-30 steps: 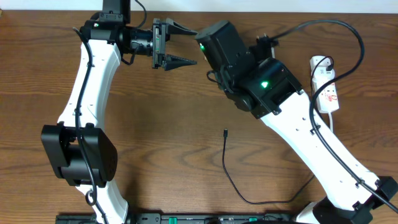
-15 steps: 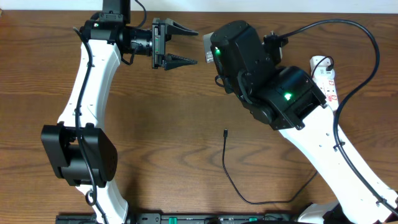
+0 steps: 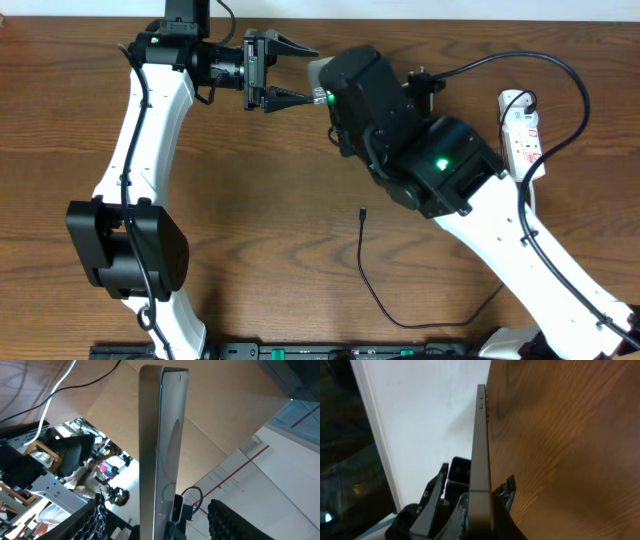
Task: Plug charger to phone and switch on socket
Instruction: 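Open the right gripper and pull it away from the phone to the right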
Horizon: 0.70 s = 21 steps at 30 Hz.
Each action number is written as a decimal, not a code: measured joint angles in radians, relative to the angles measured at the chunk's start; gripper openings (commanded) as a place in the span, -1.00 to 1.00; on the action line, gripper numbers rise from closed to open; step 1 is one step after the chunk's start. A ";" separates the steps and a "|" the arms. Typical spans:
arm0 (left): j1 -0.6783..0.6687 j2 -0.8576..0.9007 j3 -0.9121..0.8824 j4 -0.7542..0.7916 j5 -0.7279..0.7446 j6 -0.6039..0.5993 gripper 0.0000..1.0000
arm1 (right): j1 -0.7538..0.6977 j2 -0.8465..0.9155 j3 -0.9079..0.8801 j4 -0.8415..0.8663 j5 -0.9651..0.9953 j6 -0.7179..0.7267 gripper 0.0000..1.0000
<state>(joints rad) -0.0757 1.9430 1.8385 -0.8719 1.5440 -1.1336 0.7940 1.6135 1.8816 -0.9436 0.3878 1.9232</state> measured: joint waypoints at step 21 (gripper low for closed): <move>0.000 0.000 0.000 0.000 0.003 -0.023 -0.03 | 0.048 0.000 -0.066 0.089 0.040 0.111 -0.98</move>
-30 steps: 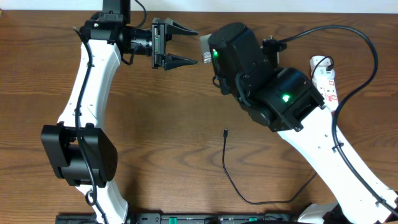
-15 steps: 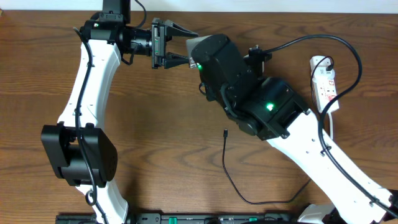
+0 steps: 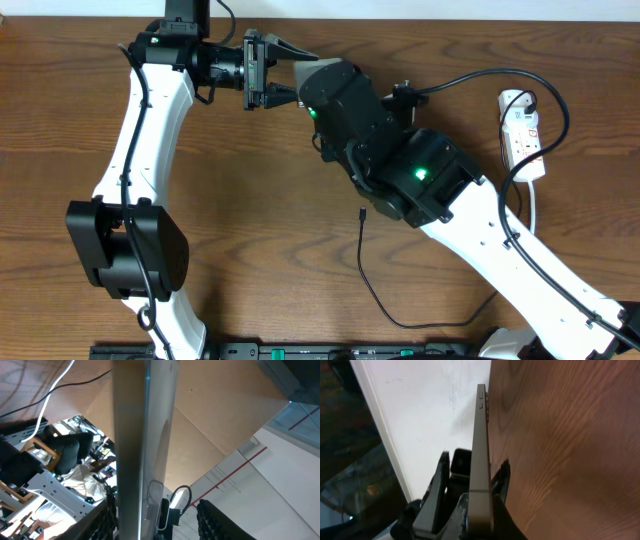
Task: Plug charger to phone and switch on socket
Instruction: 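Open the right gripper and pull it away from the phone to the right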
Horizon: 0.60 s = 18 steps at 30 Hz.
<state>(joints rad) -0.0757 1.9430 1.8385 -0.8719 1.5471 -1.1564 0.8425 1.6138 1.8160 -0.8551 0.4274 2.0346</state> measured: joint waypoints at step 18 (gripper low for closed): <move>0.000 0.000 0.000 0.000 0.000 -0.003 -0.31 | 0.013 0.000 0.000 0.002 -0.001 0.000 -0.98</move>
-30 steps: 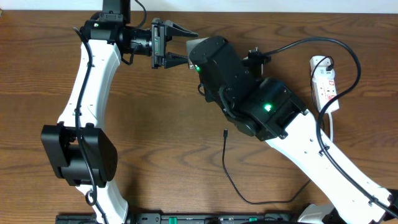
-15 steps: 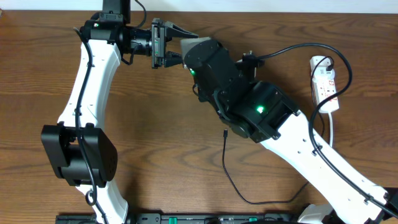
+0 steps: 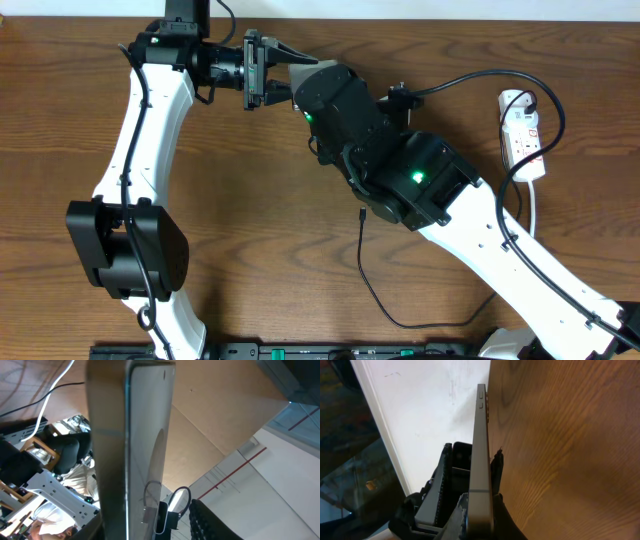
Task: Plug charger to phone and switch on socket
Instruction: 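Open the right gripper and pull it away from the phone to the right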
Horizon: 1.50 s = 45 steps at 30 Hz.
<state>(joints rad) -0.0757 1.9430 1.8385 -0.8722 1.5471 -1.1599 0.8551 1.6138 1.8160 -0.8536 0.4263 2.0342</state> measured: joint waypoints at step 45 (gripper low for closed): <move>0.000 0.000 0.000 0.000 -0.012 0.004 -0.86 | 0.026 -0.003 0.000 0.045 0.004 -0.211 0.99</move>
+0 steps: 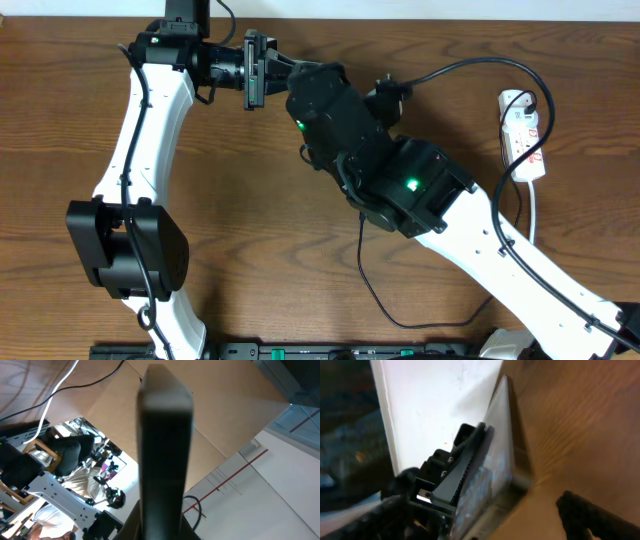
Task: Plug charger to phone and switch on socket
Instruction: 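Open the right gripper and pull it away from the phone to the right, then move the right gripper over the USB-C cable end on the table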
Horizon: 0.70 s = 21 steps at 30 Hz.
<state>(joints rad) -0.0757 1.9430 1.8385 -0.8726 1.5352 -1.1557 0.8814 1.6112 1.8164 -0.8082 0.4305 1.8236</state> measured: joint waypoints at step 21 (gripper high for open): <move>-0.014 0.000 0.000 -0.010 -0.177 0.440 -0.86 | -0.418 -0.240 0.007 -0.446 -0.021 -0.718 0.99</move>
<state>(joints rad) -0.0898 1.9430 1.8385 -0.8822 1.3579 -0.7158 0.4637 1.3716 1.8236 -1.2545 0.4099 1.1057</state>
